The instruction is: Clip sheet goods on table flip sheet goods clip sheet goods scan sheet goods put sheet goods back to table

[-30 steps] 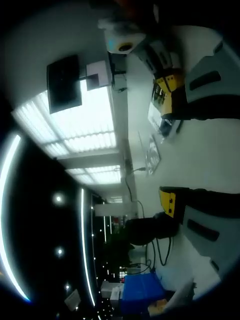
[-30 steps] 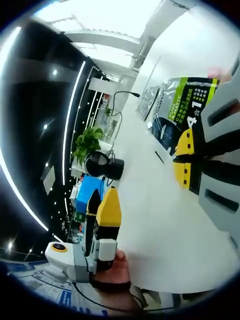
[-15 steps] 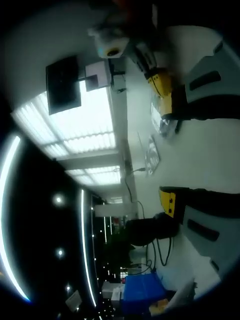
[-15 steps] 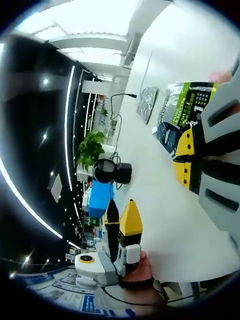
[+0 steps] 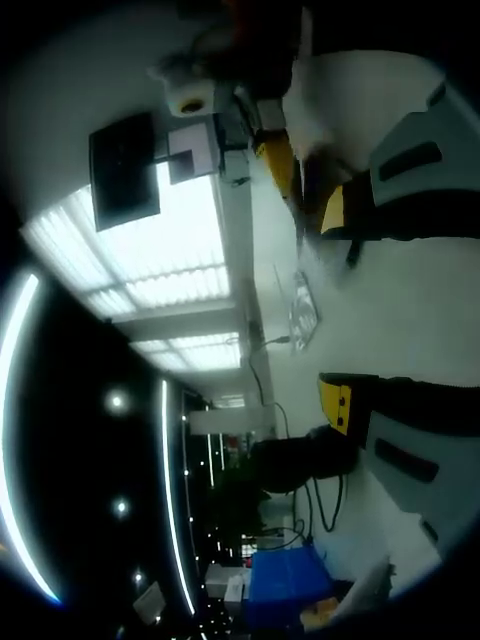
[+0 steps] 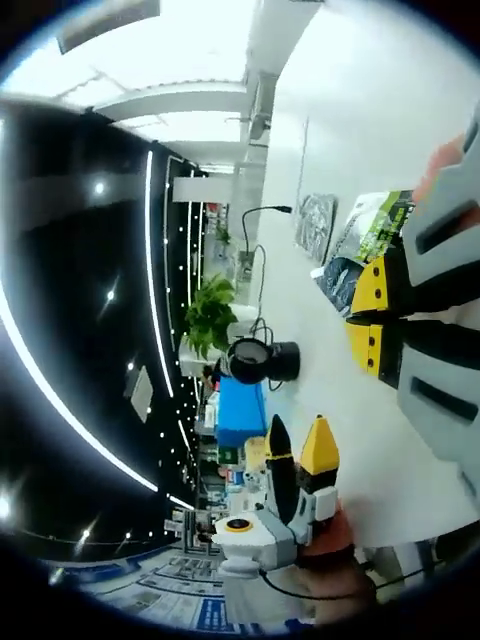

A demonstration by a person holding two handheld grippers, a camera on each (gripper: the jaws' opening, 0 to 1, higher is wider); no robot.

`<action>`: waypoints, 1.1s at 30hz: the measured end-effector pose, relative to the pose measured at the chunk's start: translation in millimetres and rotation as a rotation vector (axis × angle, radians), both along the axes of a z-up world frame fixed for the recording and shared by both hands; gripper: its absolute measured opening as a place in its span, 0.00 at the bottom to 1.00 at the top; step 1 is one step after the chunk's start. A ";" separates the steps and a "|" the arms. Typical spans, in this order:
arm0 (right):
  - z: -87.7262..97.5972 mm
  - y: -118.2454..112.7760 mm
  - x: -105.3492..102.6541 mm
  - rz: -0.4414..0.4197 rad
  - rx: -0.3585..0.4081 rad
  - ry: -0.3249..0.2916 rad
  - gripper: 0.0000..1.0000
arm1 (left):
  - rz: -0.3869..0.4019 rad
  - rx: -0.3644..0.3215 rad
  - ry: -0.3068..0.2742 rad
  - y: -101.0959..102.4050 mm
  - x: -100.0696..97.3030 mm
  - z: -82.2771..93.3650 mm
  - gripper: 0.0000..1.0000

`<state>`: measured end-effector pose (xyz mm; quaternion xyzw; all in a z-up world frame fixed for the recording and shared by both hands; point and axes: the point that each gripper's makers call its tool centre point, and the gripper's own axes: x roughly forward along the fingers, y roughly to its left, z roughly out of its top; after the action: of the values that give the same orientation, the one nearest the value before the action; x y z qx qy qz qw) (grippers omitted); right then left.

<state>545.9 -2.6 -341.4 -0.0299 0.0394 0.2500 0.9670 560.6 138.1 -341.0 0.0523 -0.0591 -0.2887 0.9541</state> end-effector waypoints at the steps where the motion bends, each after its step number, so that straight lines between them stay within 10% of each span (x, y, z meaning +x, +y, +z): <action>1: 3.5 -4.0 1.3 -0.005 0.015 0.001 0.00 | 0.001 0.000 0.000 0.4 0.3 -0.1 0.46; 28: 47.2 -105.2 22.5 -0.245 0.294 -0.070 0.00 | 0.001 0.014 0.007 -3.6 -1.5 -1.8 0.46; 33: 45.5 -125.3 25.1 -0.281 0.453 -0.037 0.00 | 0.000 0.016 0.006 -4.0 -1.4 -2.0 0.46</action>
<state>571.0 -128.0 -295.9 0.1885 -0.0314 0.1150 0.9748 559.3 134.1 -343.0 0.0590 -0.0537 -0.2895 0.9538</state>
